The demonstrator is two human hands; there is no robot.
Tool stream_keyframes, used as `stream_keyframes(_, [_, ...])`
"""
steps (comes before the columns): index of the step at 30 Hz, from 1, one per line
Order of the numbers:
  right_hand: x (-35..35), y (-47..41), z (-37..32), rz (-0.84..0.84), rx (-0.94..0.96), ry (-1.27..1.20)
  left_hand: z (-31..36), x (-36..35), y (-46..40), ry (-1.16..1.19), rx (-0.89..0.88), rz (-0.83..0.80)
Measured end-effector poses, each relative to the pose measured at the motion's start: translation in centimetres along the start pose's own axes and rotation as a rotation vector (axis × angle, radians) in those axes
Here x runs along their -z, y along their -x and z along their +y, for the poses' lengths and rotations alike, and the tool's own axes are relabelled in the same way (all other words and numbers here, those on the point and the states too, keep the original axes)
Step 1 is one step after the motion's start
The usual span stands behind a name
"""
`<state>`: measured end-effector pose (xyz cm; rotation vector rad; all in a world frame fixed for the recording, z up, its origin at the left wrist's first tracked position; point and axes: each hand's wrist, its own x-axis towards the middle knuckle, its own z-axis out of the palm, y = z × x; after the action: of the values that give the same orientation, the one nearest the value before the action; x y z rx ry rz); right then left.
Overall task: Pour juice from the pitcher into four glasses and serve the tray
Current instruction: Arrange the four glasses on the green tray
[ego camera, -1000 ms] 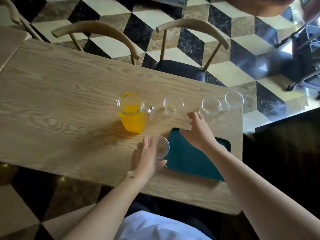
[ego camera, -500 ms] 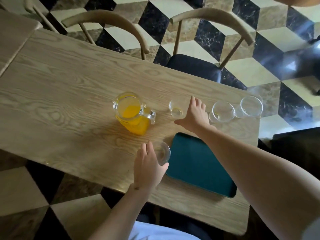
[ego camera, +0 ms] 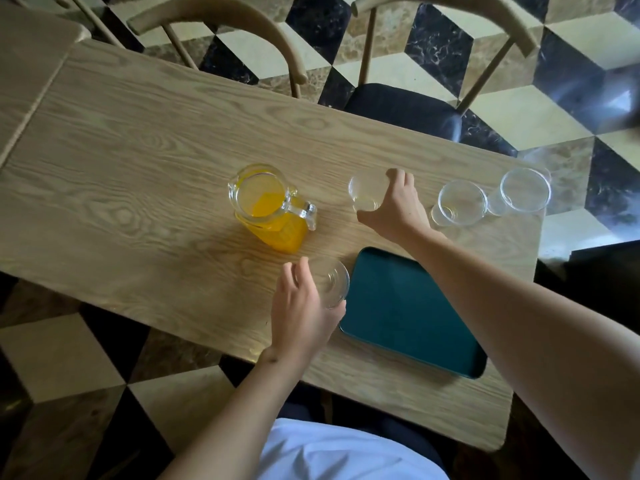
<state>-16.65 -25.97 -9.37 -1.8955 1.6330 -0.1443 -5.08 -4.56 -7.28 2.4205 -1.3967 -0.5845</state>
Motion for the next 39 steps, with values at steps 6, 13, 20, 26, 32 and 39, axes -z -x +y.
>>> stream_keyframes(6, [3.0,7.1,3.1,0.081,-0.078,-0.318,2.0,0.6,0.0,0.077,-0.070,0.017])
stream_keyframes(13, [3.0,16.5,7.9,0.166,-0.207,-0.426,4.9,-0.4,-0.4,0.041,-0.180,-0.070])
stream_keyframes(20, [2.0,18.5,9.2,0.115,-0.269,-0.402,5.4,-2.4,1.2,0.027,-0.184,-0.195])
stream_keyframes(26, [1.3,20.2,10.4,0.098,-0.304,-0.376,5.5,-2.8,0.4,0.014,-0.167,-0.235])
stream_keyframes(32, [0.0,22.0,10.6,0.043,-0.254,-0.334,6.9,-3.0,-2.3,0.014,-0.216,-0.328])
stream_keyframes(39, [-1.1,22.6,9.8,0.022,-0.247,-0.255,6.8,-2.5,-3.7,-0.056,-0.282,-0.411])
